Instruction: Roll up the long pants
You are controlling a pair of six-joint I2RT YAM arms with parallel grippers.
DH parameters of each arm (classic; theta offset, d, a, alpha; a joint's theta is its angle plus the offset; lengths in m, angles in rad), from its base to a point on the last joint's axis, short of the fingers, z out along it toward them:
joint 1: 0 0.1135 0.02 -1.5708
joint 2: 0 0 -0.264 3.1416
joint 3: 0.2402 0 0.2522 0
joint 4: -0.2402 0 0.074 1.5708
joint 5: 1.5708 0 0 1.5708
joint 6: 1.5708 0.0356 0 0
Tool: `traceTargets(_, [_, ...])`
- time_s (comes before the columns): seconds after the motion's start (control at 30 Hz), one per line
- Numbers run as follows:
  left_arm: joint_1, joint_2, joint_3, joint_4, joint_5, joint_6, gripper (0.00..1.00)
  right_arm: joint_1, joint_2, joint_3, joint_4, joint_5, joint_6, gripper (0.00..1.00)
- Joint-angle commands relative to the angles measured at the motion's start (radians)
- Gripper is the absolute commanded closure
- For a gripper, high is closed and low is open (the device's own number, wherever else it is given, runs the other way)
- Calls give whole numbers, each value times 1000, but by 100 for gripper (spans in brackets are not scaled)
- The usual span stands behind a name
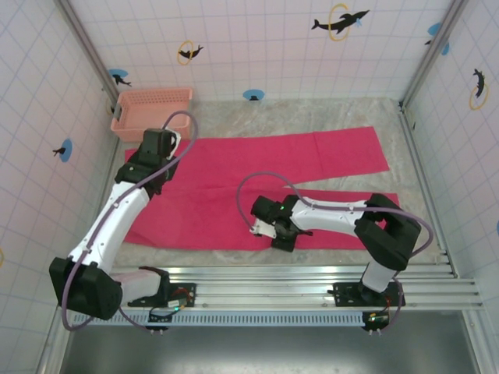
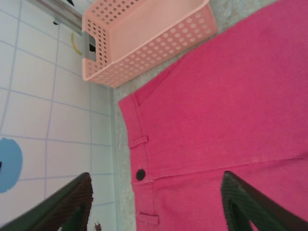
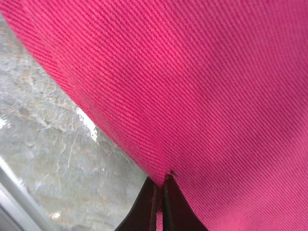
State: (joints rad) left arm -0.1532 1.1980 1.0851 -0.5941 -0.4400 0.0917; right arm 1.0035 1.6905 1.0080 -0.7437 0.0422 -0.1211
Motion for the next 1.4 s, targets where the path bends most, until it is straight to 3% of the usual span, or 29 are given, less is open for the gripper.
traceTargets(0.0, [-44, -87, -70, -36, 39, 8, 40, -48, -89, 72, -47, -41, -19, 94])
traceTargets(0.17, [-201, -167, -125, -207, -20, 9, 39, -141, -96, 137, -46, -117, -28, 94])
traceTargets(0.23, [-245, -193, -144, -252, 13, -13, 39, -165, -89, 162, -48, -139, -30, 95])
traceTargets(0.3, [-256, -219, -135, -276, 122, -20, 40, -183, -83, 188, -45, -148, -31, 95])
traceTargets(0.57, [-272, -85, -74, -367, 282, -28, 37, -261, -68, 293, -56, -222, -16, 95])
traceTargets(0.73, [-324, -2, -59, -363, 296, -17, 38, -319, -58, 374, -53, -268, 13, 96])
traceTargets(1.13, [-339, 120, -29, -369, 394, -1, 36, -377, -9, 457, -33, -332, 50, 96])
traceTargets(1.37, [-339, 67, -40, -408, 435, -14, 34, -409, 22, 483, -16, -350, 75, 96])
